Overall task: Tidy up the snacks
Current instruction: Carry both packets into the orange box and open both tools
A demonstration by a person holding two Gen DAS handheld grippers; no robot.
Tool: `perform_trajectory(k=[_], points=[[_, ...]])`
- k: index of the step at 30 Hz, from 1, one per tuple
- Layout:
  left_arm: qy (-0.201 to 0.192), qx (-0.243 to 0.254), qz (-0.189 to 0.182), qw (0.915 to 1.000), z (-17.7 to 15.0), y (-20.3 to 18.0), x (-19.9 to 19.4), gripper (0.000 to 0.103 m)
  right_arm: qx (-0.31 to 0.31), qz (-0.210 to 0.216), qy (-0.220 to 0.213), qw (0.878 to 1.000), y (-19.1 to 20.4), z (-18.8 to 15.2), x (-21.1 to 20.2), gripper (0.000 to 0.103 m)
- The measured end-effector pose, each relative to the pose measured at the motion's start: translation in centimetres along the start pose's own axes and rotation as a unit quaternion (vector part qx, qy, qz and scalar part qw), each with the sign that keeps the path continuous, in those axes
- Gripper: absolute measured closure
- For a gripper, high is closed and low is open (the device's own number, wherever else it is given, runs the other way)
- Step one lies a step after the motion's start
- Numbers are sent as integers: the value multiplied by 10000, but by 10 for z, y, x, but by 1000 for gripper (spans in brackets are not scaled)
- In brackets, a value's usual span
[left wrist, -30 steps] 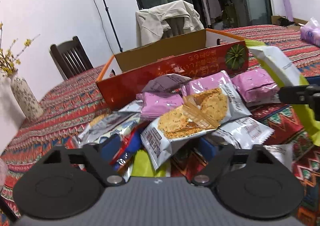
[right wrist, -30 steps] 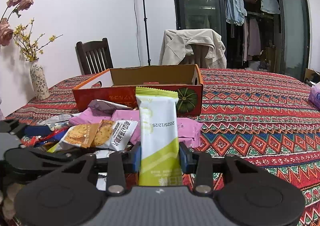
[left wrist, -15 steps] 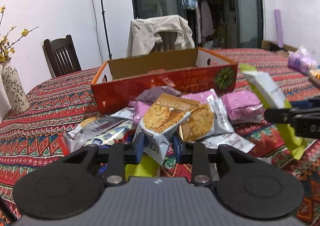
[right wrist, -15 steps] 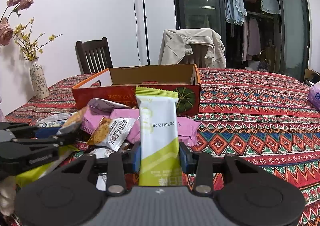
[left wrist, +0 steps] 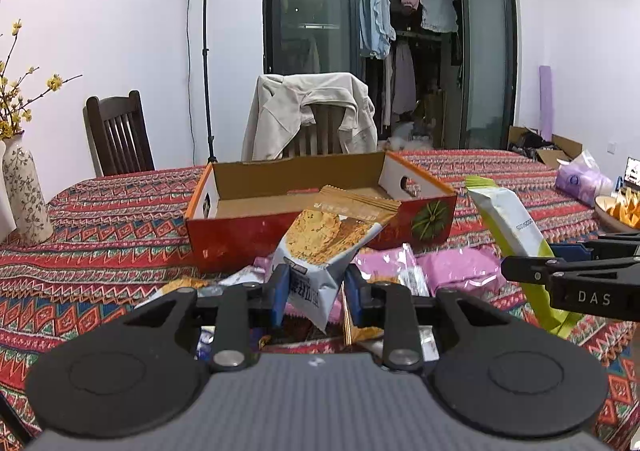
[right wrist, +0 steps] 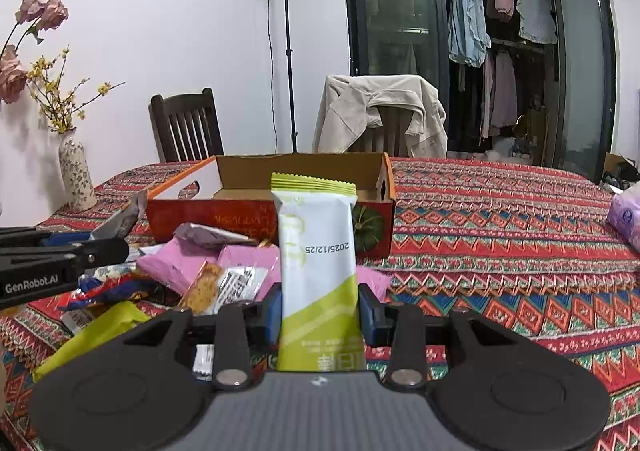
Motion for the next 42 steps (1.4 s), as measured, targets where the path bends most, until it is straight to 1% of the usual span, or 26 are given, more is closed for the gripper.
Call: perform_trajectory(k=[10,20,24,30,35,39,42], points=[[-158,-143,-58,9998,34,4,14,73,65,-52,-207,9998,-3,32,9,66],[-279,-308,36,9991,84,13,49,73,50,-126,-398,9991,-5,78,37,66],[-289,-390,121,9987,101,21,69,73,70,-245,-395,9989,-6,101,57,66],[-204,-611,285,9975,125,33,107,73,184,-376,-357,9985,-7,132,93,66],[-138,-802,435,9957,140,43,141,73,328,-444,-199,9983,-11,150,132,66],[-51,-895,582,9943,137,52,167,73,456,-469,-20,9979,-14,154,166,66],[90,-975,614,9933,128,60,183,73,545,-458,83,9974,-16,146,185,66]])
Point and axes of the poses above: each gripper's, at about its wrist camera, not at the fingertips, and x roughly the way its jaws point, y to its left, z to its top, the point moved 3 cm from there along x, roughly the way its jaws point, and after that the axes turned 8 degrees about -z, right-handed, at the moved point
